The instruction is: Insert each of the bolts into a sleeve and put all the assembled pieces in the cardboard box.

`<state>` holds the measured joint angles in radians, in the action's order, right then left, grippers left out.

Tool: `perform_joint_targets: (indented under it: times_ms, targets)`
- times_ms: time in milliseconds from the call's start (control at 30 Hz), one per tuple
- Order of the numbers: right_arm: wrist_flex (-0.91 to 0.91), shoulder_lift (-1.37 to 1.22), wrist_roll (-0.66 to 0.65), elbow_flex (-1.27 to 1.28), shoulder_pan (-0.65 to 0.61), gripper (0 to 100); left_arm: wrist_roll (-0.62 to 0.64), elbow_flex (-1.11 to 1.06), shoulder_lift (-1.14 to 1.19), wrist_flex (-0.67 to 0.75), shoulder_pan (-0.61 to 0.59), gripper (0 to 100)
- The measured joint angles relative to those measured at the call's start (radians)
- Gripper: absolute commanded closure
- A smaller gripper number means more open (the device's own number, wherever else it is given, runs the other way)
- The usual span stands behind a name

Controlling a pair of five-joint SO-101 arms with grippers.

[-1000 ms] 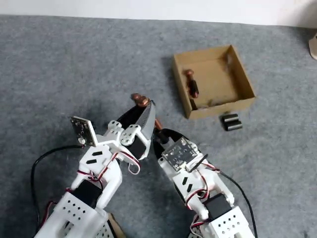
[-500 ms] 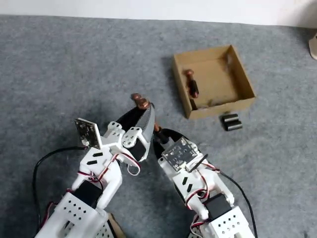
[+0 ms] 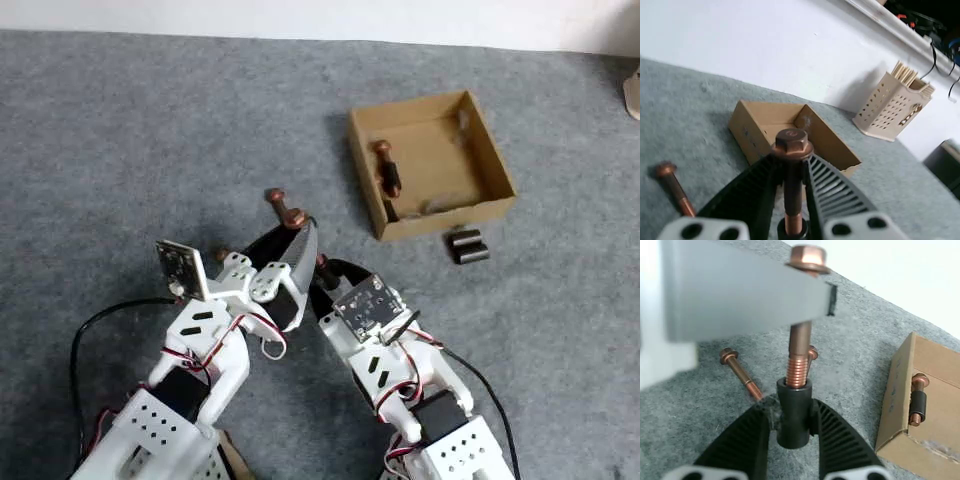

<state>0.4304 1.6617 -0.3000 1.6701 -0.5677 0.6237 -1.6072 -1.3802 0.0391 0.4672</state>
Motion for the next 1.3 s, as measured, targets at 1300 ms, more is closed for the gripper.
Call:
perform_joint_targets:
  times_ms: [1300]
  targets:
    - [0.084,-0.138,0.0,-0.167,0.226,99.3,-0.123,-0.071,-0.008,-0.195,-0.29,67]
